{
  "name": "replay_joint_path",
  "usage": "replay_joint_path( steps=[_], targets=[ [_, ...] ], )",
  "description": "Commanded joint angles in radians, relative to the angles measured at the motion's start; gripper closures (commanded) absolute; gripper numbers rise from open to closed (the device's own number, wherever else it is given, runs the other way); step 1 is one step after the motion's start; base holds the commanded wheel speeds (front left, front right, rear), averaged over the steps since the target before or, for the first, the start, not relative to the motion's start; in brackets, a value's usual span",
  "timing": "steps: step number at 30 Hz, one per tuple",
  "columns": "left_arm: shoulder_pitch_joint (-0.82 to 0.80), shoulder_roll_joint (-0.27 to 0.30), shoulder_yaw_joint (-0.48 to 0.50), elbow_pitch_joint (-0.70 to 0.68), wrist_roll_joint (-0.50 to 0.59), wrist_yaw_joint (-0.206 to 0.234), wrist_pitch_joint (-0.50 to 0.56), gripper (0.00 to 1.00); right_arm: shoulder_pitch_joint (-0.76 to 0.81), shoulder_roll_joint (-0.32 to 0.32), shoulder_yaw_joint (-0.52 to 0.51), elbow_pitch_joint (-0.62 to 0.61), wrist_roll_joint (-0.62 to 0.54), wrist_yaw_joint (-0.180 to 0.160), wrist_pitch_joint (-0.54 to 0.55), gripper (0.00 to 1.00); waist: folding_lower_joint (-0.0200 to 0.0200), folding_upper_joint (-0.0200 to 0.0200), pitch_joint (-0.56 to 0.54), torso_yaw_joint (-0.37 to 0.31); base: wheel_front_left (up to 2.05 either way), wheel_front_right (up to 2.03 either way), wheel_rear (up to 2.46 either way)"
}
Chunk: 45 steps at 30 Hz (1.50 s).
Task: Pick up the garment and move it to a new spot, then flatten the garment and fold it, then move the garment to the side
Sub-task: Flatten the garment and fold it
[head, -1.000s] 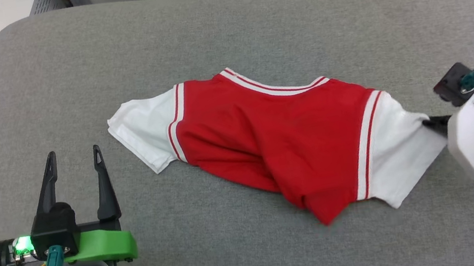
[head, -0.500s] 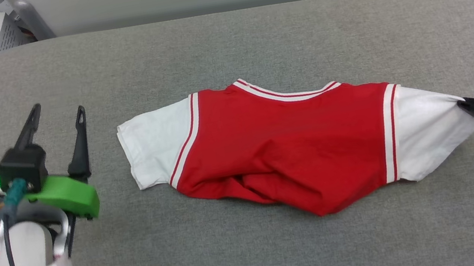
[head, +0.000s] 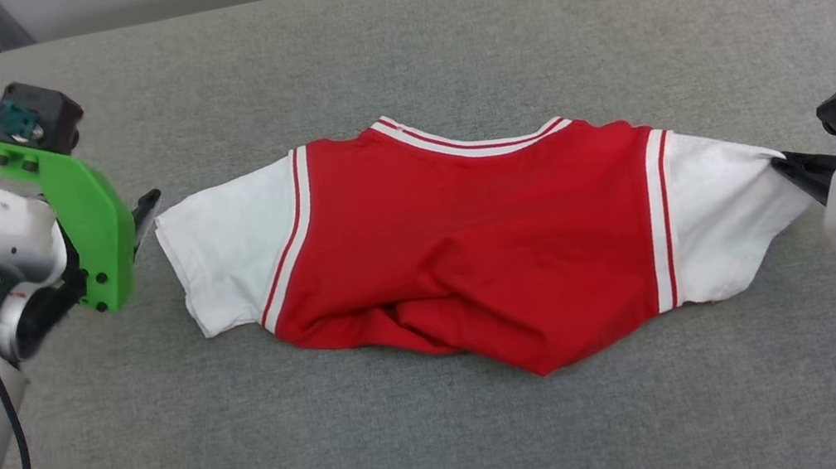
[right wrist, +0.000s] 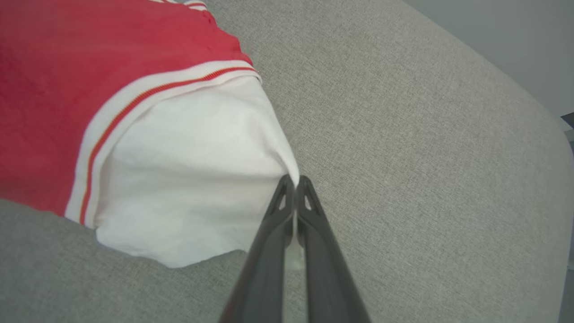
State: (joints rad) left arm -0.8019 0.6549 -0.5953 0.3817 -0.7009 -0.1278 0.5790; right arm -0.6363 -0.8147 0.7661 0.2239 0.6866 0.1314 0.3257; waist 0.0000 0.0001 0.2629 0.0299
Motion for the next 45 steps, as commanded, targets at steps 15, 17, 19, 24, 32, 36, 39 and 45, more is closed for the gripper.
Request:
replay_joint_path(
  steps=[15,17,19,24,32,36,39,45],
  targets=[
    [-0.145,0.073,-0.227,0.199,-0.167,-0.003,0.111,0.00,-0.096,0.050,0.012,-0.095,-0.062,-0.001,0.014,1.00,0.0000,-0.0001,0.174,-0.116,0.00,0.00,0.00],
    [-0.145,0.075,-0.260,0.216,-0.169,-0.003,0.120,0.00,-0.101,0.049,0.013,-0.097,-0.061,-0.001,0.012,1.00,0.0000,-0.0001,0.180,-0.118,0.00,0.00,0.00],
    [-0.144,0.079,-0.289,0.226,-0.177,-0.003,0.122,0.00,-0.105,0.048,0.013,-0.098,-0.059,-0.001,0.010,1.00,0.0000,-0.0001,0.183,-0.118,0.00,0.00,0.00],
    [-0.137,0.088,-0.358,0.248,-0.196,-0.003,0.126,0.94,-0.111,0.047,0.015,-0.101,-0.054,-0.001,0.007,1.00,0.0000,-0.0001,0.186,-0.118,0.00,0.00,0.00],
    [-0.157,0.083,-0.405,0.277,-0.233,-0.003,-0.033,1.00,-0.103,0.050,0.017,-0.083,-0.039,-0.001,-0.018,1.00,0.0000,-0.0001,0.119,-0.095,0.00,0.00,0.00],
    [-0.183,0.086,-0.419,0.262,-0.221,-0.003,-0.172,1.00,-0.095,0.051,0.003,-0.066,-0.027,-0.001,-0.046,1.00,0.0000,-0.0001,0.059,-0.076,0.00,0.00,0.00],
    [-0.199,0.094,-0.452,0.239,-0.191,-0.003,-0.261,1.00,-0.095,0.039,-0.030,-0.053,-0.021,-0.001,-0.067,1.00,0.0000,-0.0001,0.014,-0.061,0.00,0.00,0.00],
    [-0.262,0.108,-0.453,0.204,-0.133,-0.003,-0.449,1.00,-0.088,0.013,-0.097,-0.054,-0.003,-0.001,-0.083,1.00,0.0000,-0.0001,-0.066,-0.029,0.00,0.00,0.00]
  ],
)
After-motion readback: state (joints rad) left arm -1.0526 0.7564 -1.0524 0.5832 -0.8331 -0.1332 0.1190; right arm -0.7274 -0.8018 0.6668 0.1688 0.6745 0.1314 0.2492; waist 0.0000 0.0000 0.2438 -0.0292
